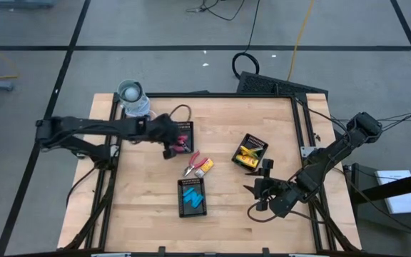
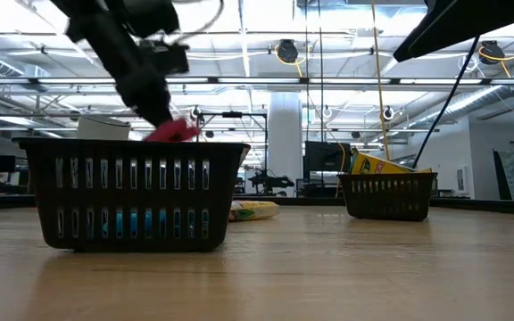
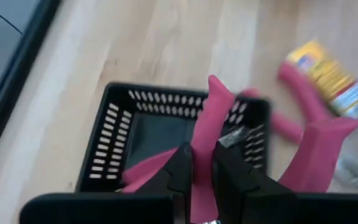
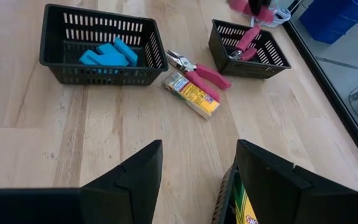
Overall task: Pick & Place School Supplies
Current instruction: Put the pink puncher into the top left black basket, then put the yellow crayon box into the right black basket
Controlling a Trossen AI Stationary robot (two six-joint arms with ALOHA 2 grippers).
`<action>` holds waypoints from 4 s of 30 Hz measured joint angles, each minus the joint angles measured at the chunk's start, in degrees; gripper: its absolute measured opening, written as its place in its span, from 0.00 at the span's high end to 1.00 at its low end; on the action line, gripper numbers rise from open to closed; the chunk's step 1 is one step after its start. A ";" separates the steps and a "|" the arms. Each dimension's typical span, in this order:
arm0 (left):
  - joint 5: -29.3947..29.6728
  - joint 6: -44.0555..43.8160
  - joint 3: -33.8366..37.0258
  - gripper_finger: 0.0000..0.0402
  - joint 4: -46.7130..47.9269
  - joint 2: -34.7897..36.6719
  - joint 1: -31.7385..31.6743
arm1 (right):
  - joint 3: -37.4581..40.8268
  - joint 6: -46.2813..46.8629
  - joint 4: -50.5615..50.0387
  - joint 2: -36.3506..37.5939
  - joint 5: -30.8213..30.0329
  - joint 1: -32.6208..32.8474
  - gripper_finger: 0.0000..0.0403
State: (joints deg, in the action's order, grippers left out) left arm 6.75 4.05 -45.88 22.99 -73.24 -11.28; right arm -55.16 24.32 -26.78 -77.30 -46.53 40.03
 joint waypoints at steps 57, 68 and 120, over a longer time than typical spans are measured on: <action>-15.61 75.49 -18.36 0.92 18.46 -24.76 -10.89 | -0.02 -0.99 1.86 0.00 -0.12 -0.25 0.51; -11.80 81.13 -18.34 0.93 16.24 -24.86 -9.40 | -0.02 -0.60 1.91 0.00 0.03 -2.20 0.51; 20.32 10.13 -13.30 0.75 14.97 -2.16 26.93 | -0.07 -33.46 21.60 -14.74 30.41 -21.86 0.51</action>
State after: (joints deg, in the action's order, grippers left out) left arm 27.07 14.19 -59.19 37.97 -75.40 15.64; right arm -55.23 -9.13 -5.18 -92.04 -16.12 18.17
